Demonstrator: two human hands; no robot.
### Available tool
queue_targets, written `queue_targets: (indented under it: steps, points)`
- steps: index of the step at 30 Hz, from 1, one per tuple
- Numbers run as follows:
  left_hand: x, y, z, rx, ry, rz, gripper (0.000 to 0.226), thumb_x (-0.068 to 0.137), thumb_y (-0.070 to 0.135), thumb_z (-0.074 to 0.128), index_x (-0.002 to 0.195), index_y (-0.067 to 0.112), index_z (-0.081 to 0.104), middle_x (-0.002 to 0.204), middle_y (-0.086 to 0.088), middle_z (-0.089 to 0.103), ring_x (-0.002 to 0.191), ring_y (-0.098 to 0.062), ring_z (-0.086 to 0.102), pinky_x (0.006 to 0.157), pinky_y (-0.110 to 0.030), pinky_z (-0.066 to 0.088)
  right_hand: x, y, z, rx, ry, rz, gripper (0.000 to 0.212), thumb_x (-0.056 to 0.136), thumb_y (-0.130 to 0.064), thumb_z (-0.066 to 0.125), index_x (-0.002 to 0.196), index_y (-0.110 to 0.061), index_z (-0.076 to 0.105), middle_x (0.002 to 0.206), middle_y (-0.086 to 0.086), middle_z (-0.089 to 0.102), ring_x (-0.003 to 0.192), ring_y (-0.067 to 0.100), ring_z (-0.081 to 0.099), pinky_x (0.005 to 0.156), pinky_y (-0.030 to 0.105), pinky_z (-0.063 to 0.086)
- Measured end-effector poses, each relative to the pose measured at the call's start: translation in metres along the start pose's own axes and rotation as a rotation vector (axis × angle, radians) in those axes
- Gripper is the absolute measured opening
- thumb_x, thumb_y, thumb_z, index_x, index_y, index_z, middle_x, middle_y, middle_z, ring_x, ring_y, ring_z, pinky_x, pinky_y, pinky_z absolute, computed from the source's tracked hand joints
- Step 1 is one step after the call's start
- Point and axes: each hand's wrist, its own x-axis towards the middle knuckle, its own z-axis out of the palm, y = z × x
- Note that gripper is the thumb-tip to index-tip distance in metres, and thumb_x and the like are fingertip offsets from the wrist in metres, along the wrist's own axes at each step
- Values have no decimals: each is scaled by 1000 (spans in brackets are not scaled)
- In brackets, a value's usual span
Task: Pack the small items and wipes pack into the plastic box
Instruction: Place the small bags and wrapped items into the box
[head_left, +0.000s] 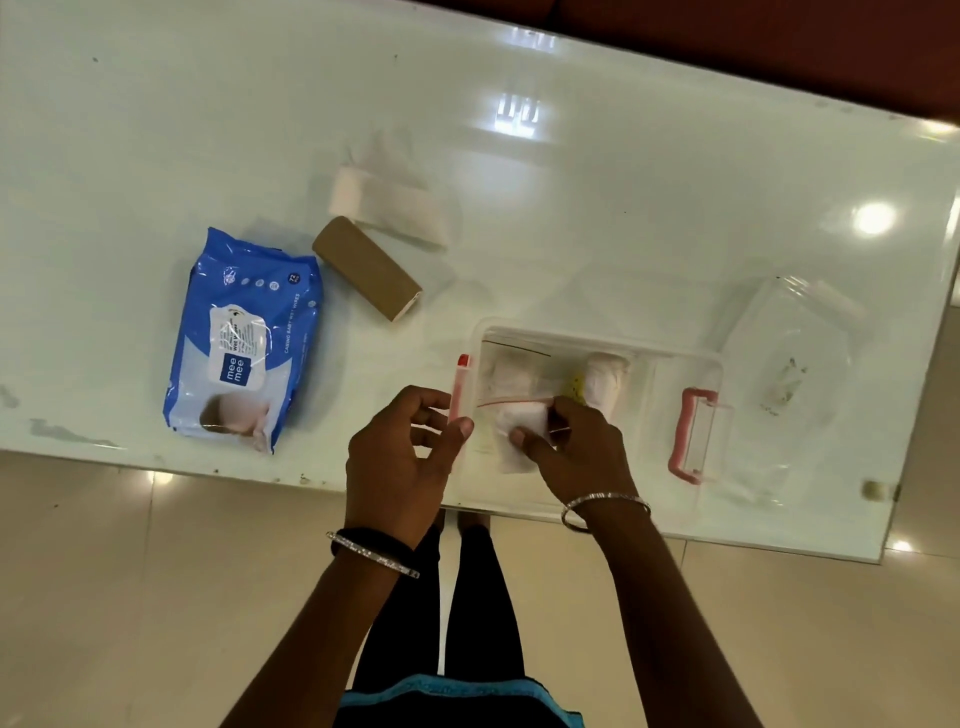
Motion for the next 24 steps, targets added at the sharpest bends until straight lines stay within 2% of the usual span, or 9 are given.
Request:
queue_targets:
  steps: [4,6,9,12,14,16,20,22,24]
  points:
    - [1,1,-1,18,0,9,30,80,37,72,105,24,61,78,13,66,71,-10,69,63,-40,62,14,-3,11,-56,-6,23,36,78,-38,77,98,-10,65,86,-2,60,80,19,56,70,24,39]
    - [1,3,-1,44,4,23,33,81,36,72,109,24,58,80,11,64,70,-9,67,62,-35,61,15,-5,16,-54,21,56,36,77,-36,78,97,-10,65,85,-1,59,79,21,55,69,24,37]
    - [-4,11,1,218,70,161,35,83,30,71,113,23,55,92,6,61,72,-9,62,61,-24,55,11,-5,18,16,73,99,35,77,-34,79,99,-10,64,85,-1,60,78,19,54,69,23,37]
    - [-10,25,8,333,61,332,25,87,23,65,111,18,60,101,-2,62,84,-17,63,66,-30,58,1,-2,10,102,99,129,34,77,-33,79,96,-8,64,87,5,67,81,26,62,70,28,44]
    - [-13,32,15,339,17,374,19,90,22,61,108,17,63,105,-3,63,87,-19,64,69,-32,58,-6,0,0,147,118,136,33,77,-32,79,98,-9,66,91,7,70,84,27,65,75,33,50]
    - [-14,36,23,338,-53,374,19,93,22,56,111,19,63,109,-1,63,88,-18,65,71,-34,58,-16,4,-12,185,149,115,32,78,-31,79,100,-11,67,92,5,71,85,24,66,77,33,53]
    - [-12,38,36,342,-143,368,25,96,20,49,118,20,60,110,2,64,89,-17,65,76,-33,54,-30,17,-37,298,232,65,19,80,-32,77,96,-26,68,88,-9,71,85,9,65,68,21,48]
    - [-9,38,43,352,-157,342,27,96,21,48,121,20,58,114,2,63,95,-16,65,78,-29,51,-31,24,-46,369,288,101,15,83,-34,74,95,-28,68,89,-8,72,86,13,66,71,31,52]
    - [-6,37,51,390,-159,299,31,97,23,46,127,21,54,121,3,61,104,-15,63,82,-26,47,-30,28,-50,499,297,141,20,86,-38,70,100,-23,69,96,0,72,95,26,67,84,46,56]
